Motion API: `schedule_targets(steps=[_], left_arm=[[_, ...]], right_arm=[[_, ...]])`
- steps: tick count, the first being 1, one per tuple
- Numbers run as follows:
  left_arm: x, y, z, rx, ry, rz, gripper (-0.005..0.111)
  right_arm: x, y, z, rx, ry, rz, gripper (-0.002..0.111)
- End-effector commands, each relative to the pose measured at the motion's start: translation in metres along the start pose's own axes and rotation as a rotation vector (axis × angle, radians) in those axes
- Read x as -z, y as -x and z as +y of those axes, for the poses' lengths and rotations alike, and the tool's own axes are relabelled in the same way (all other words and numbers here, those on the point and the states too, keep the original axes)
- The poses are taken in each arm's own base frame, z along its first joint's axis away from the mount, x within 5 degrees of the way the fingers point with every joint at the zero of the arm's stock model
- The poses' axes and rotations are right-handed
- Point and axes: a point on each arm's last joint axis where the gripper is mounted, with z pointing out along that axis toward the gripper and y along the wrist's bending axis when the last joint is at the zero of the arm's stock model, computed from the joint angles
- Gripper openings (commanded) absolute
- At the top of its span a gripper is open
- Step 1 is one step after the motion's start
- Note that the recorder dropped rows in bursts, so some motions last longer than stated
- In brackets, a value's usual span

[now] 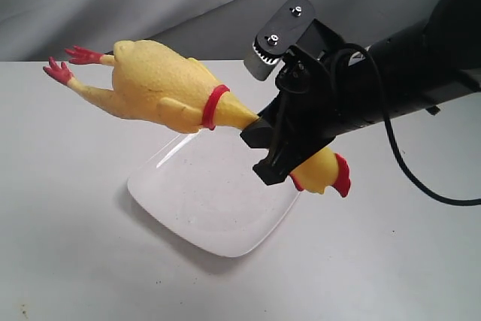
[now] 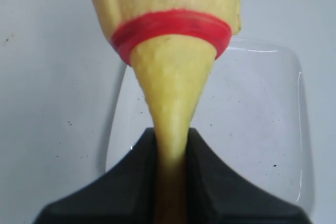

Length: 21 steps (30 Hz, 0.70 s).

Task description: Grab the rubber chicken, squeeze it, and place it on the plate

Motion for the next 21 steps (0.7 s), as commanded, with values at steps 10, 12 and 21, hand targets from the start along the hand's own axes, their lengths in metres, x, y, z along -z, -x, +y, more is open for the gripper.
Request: schedule_targets(steps=[10,12,21], left_arm=[[-0.024,-0.021,0.005,0.526,-0.003,0.274,0.096],[-0.029,-0.021,0.004,0.605,-0.029,0.293,0.096],[-0.066,-0.021,0.008,0.68,-0.093,0.417,0.096]], right_arm=[[0.004,0.005,0.001,-0.041,-0.001,-0.048,0.0],[0.004,0.005,0.002,-0.041,0.0,-0.047,0.0],[0.004,0.003,0.006,-0.049,0.045,-0.024,0.0]])
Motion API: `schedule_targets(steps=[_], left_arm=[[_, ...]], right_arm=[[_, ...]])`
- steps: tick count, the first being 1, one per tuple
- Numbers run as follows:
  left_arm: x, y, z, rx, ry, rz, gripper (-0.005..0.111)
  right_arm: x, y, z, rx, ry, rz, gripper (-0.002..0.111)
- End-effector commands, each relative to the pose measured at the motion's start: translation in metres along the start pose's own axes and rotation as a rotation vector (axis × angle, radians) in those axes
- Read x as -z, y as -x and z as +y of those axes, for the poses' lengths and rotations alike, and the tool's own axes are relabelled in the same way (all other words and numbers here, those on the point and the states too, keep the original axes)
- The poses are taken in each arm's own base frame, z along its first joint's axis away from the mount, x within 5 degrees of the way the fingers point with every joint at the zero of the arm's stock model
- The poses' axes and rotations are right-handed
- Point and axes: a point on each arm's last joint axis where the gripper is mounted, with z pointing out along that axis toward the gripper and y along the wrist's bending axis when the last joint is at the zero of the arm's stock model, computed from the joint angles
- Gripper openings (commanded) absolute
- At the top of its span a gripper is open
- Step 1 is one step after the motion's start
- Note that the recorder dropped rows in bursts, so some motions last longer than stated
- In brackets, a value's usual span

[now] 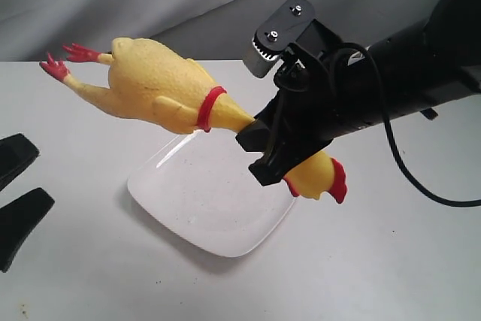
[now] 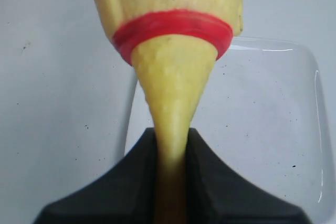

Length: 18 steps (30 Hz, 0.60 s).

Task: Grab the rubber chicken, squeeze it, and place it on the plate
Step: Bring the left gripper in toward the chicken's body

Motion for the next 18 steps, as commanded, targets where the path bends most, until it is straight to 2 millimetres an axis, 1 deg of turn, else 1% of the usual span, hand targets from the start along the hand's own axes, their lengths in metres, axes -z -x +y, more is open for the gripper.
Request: schedule_targets(steps=[1,5,8,12,18], left_arm=[[-0.023,0.014,-0.013,0.001,-0.083,0.088,0.096],[-0.048,0.028,-0.009,0.016,-0.057,0.171,0.096],[-0.062,0.032,-0.003,0.032,-0.051,0.231,0.096],[-0.082,0.025,0.0,0.036,-0.078,0.322,0.096],[-0.115,0.013,-0.003,0.031,-0.122,0.339,0.096]], right_arm=[[0.004,0.002,0.003,-0.008,0.009,-0.017,0.0],[0.004,0.002,0.003,-0.008,0.009,-0.017,0.0],[0.004,0.002,0.002,-0.008,0.008,-0.018,0.0],[0.004,0.003,0.001,-0.008,-0.005,-0.027,0.0],[0.004,0.002,0.003,-0.006,0.009,-0.017,0.0]])
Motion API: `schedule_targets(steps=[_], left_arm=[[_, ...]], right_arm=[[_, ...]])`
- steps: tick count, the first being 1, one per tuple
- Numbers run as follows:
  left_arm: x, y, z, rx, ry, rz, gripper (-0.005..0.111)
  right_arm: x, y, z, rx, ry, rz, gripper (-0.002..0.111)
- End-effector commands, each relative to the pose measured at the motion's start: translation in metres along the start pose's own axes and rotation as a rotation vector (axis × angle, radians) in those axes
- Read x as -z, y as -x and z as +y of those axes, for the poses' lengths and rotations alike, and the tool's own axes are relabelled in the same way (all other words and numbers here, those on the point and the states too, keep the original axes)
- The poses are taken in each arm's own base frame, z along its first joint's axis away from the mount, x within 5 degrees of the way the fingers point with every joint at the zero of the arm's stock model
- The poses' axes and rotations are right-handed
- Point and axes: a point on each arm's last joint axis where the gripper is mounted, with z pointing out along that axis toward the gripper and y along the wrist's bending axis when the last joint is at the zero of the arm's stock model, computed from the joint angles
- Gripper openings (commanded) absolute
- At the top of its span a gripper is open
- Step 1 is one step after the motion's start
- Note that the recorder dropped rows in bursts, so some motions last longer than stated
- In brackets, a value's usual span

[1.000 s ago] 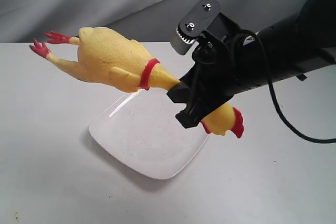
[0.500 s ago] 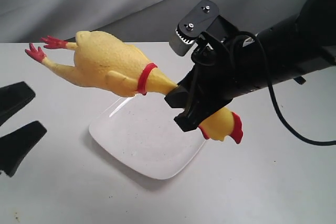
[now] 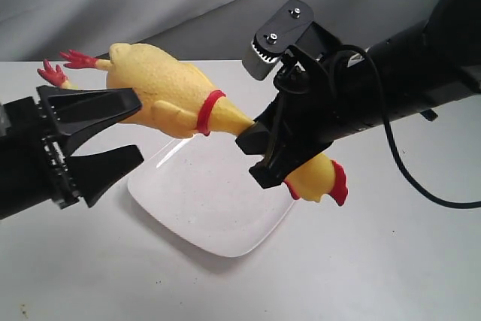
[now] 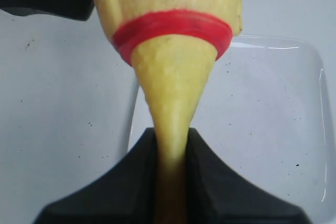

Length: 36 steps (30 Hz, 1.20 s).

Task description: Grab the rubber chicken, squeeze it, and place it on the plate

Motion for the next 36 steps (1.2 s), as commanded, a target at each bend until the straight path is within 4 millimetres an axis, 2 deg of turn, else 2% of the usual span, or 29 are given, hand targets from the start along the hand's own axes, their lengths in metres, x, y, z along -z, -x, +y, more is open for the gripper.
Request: schedule_targets(steps=[1,6,9,16,23,36], left_arm=[[-0.025,0.0,-0.003,-0.009,-0.048,0.007,0.096],[-0.052,0.003,0.001,-0.028,0.018,0.024,0.096],[-0.061,0.005,0.0,-0.051,0.014,0.034,0.096],[-0.061,0.006,-0.008,-0.092,-0.063,0.035,0.096],[-0.061,0.011,-0.008,-0.268,-0.065,-0.03,0.096],[-0.06,0.02,-0.009,-0.167,-0.064,-0.129,0.096]], right_arm=[[0.004,0.003,0.002,-0.006,-0.001,-0.024,0.0],[0.003,0.003,0.007,0.011,0.024,-0.012,0.0],[0.001,0.004,0.014,0.045,0.035,-0.003,0.0],[0.0,0.005,0.013,0.05,-0.002,-0.01,0.0],[0.0,0.005,0.009,0.041,-0.038,-0.006,0.0],[0.0,0.009,0.005,0.03,-0.086,-0.047,0.0]])
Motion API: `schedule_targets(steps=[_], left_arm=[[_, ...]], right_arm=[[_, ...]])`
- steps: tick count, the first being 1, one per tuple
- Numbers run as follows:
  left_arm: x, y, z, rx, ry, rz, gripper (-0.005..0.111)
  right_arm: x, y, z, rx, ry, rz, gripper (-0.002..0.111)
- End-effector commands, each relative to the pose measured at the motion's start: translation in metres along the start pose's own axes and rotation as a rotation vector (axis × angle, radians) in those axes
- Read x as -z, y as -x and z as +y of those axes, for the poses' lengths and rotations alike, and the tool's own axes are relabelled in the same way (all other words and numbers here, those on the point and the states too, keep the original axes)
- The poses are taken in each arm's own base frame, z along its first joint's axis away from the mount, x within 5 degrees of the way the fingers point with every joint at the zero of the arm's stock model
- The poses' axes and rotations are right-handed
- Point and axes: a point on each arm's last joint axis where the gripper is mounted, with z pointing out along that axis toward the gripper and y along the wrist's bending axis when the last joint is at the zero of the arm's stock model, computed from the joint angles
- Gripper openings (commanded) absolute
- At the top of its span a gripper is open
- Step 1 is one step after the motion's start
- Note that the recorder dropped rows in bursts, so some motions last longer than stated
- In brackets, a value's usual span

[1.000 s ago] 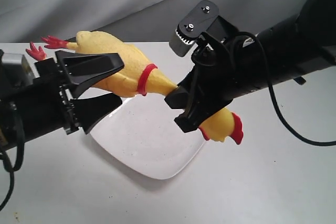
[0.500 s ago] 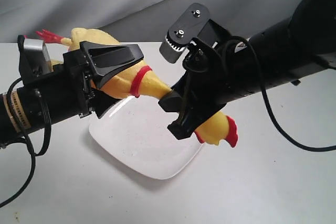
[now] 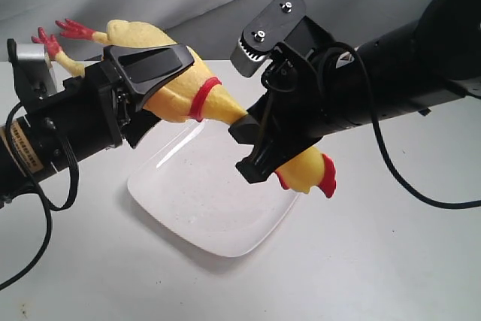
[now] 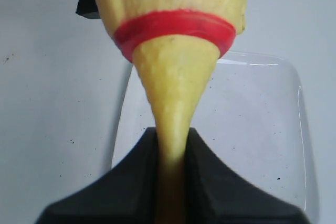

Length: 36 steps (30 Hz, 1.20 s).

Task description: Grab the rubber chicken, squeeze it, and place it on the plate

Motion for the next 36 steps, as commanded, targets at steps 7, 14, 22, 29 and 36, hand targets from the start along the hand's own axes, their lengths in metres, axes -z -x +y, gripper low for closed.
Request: schedule_targets(steps=[7,14,22,29,36], left_arm=[[-0.002,0.002,-0.001,0.076,-0.004,-0.01,0.028],[-0.002,0.001,-0.001,0.023,0.0,0.006,0.003],[-0.002,-0.002,-0.001,-0.001,-0.005,0.032,0.057],[-0.002,-0.001,-0.004,0.005,-0.036,0.021,0.104],[-0.002,-0.002,0.007,0.029,0.082,0.038,0.083]], right_arm=[[0.003,0.002,0.0,0.007,-0.016,-0.013,0.0],[0.003,0.002,0.0,0.01,-0.014,-0.009,0.0],[0.003,0.001,0.0,0.01,-0.012,-0.006,0.0],[0.003,0.001,0.001,0.01,-0.003,0.001,0.0],[0.003,0.001,0.001,0.01,-0.003,0.001,0.0]])
